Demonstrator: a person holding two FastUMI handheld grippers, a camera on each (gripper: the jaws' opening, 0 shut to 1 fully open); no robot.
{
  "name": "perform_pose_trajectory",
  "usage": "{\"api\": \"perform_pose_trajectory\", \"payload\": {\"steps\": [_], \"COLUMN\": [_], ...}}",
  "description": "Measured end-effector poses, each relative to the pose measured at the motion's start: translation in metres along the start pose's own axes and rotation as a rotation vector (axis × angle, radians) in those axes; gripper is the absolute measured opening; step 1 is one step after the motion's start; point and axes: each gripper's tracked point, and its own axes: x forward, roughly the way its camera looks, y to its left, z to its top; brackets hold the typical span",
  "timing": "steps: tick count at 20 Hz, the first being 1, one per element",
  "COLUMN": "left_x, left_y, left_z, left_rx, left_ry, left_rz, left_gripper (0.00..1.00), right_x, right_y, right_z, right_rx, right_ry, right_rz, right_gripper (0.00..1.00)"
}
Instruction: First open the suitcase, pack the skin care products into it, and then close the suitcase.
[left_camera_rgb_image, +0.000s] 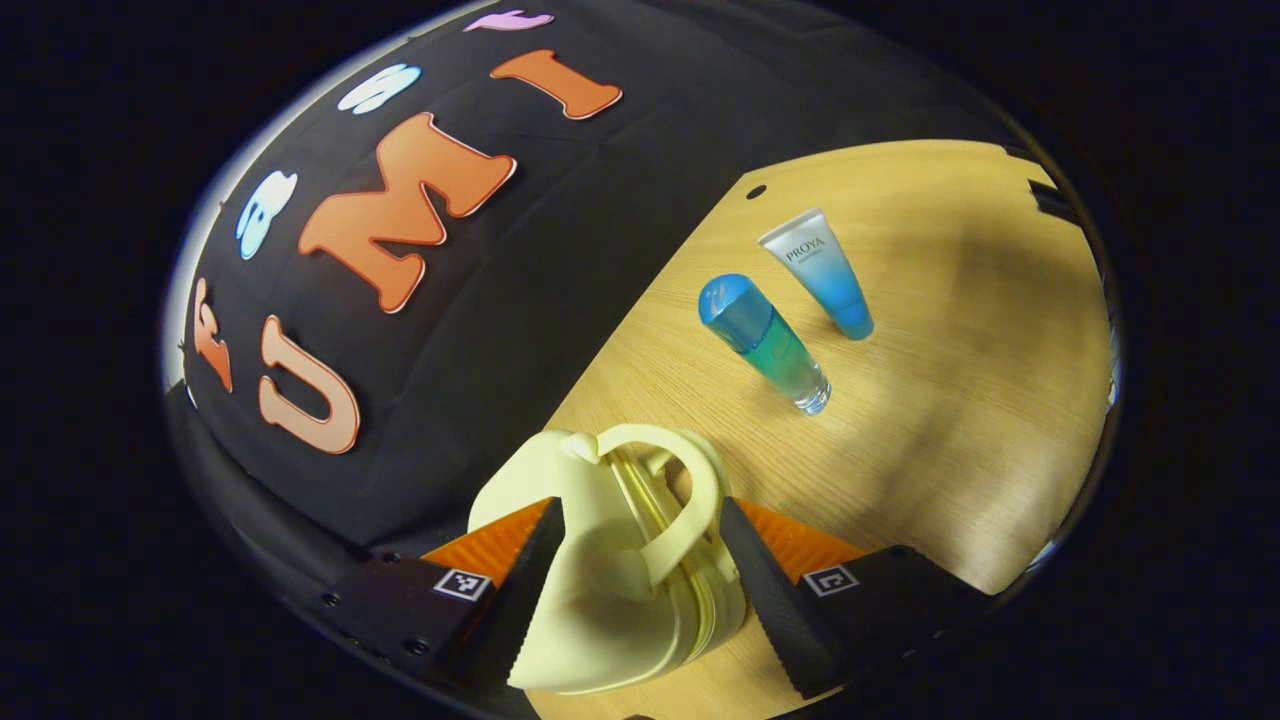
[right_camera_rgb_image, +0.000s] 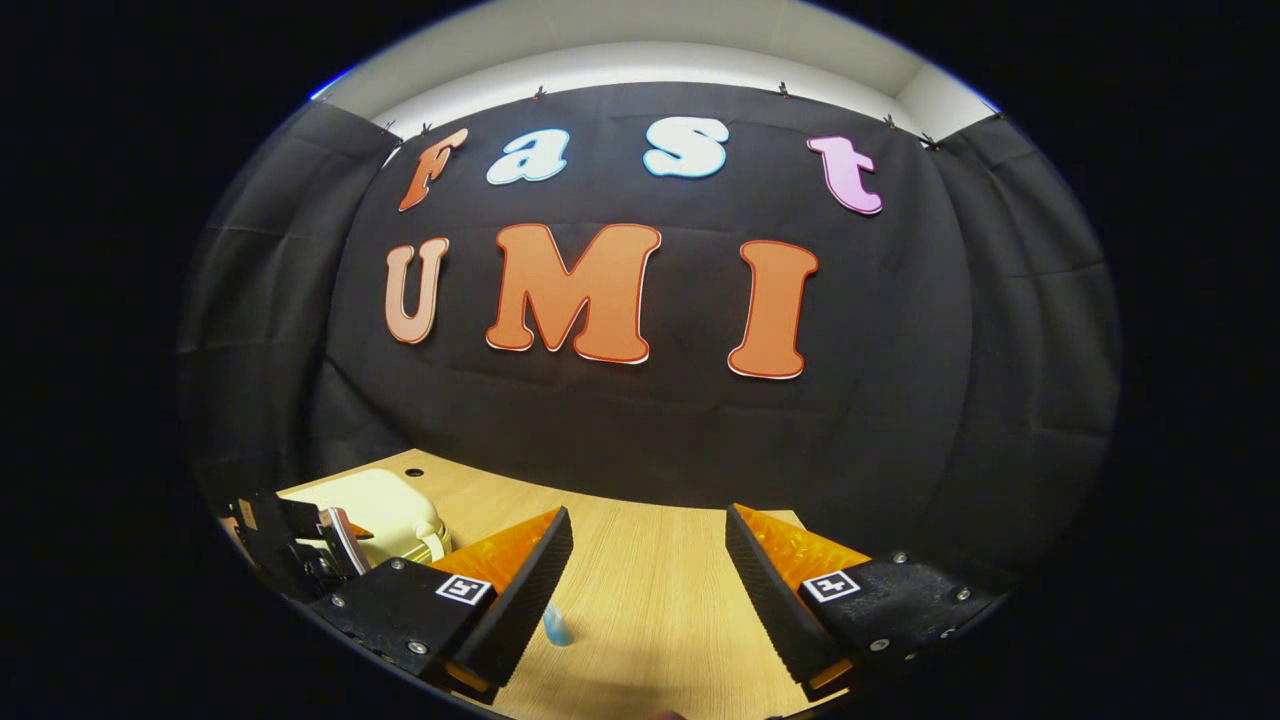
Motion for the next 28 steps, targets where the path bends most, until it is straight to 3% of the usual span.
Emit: {"api": "perform_pose_trajectory", "payload": {"steps": [5, 9, 13, 15, 18, 28], "left_x": [0.011, 0.024, 0.025, 0.024, 0.019, -0.021], "left_y": [-0.008, -0.017, -0.016, -0.014, -0.002, 0.124], "left_z": [-0.004, -0.01, -0.015, -0.009, -0.003, 0.011], "left_rx": [0.134, 0.251, 0.296, 0.266, 0.174, -0.221], "left_ry": [0.008, 0.029, 0.032, 0.016, -0.016, -0.104], "left_rz": [0.003, 0.006, 0.019, 0.008, -0.014, 0.091], "left_gripper": [0.86, 0.65, 0.23, 0.05, 0.05, 0.05], "right_x": [-0.002, -0.003, -0.004, -0.004, -0.004, 0.006], "right_y": [0.0, -0.001, -0.003, -0.002, 0.001, 0.027], "right_z": [-0.003, -0.003, -0.004, -0.003, -0.004, 0.006], "right_rx": [-0.002, -0.004, -0.007, -0.007, -0.008, -0.042], "right_ry": [0.004, 0.005, 0.006, 0.007, 0.011, 0.006], "right_rz": [-0.008, -0.012, -0.021, -0.023, -0.019, 0.022], "right_gripper": [0.97, 0.97, 0.97, 0.97, 0.97, 0.97]}}
